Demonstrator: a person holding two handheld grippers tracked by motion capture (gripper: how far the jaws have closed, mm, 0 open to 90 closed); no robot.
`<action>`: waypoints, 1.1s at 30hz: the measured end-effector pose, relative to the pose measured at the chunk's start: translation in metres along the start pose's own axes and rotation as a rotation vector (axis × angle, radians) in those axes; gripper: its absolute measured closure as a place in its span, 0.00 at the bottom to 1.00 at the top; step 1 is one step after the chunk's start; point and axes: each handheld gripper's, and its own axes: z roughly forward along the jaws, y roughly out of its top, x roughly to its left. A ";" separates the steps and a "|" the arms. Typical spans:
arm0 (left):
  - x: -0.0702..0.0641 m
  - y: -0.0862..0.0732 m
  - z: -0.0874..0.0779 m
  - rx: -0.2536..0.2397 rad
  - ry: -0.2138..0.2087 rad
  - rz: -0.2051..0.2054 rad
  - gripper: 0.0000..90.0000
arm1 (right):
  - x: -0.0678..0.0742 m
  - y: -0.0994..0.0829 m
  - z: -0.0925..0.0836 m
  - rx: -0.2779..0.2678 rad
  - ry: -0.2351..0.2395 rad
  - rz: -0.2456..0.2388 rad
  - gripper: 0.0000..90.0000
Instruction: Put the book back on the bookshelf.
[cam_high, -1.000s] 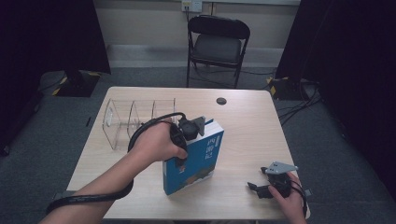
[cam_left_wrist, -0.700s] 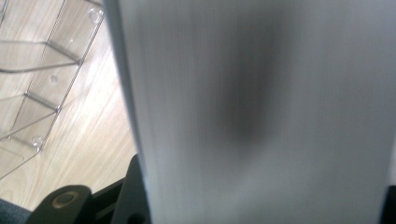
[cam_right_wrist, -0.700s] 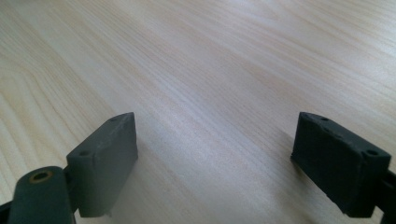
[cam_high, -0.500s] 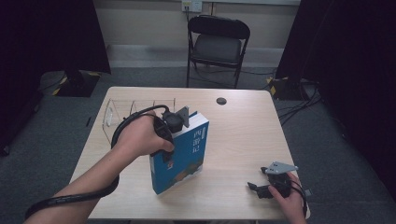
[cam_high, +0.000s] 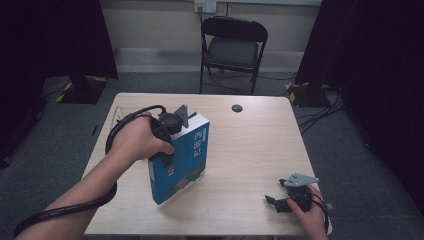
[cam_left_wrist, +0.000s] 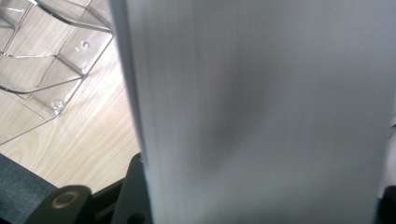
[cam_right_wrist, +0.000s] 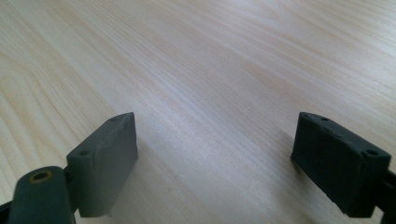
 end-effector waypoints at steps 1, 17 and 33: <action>0.001 -0.001 0.000 0.002 -0.004 -0.004 0.69 | 0.000 0.000 0.000 0.003 -0.004 -0.001 0.15; 0.020 -0.008 -0.008 -0.003 -0.034 -0.081 0.69 | 0.000 0.000 0.000 -0.002 -0.001 0.000 0.15; 0.043 -0.022 -0.013 -0.011 -0.022 -0.182 0.69 | 0.000 0.000 0.000 0.000 -0.003 0.000 0.15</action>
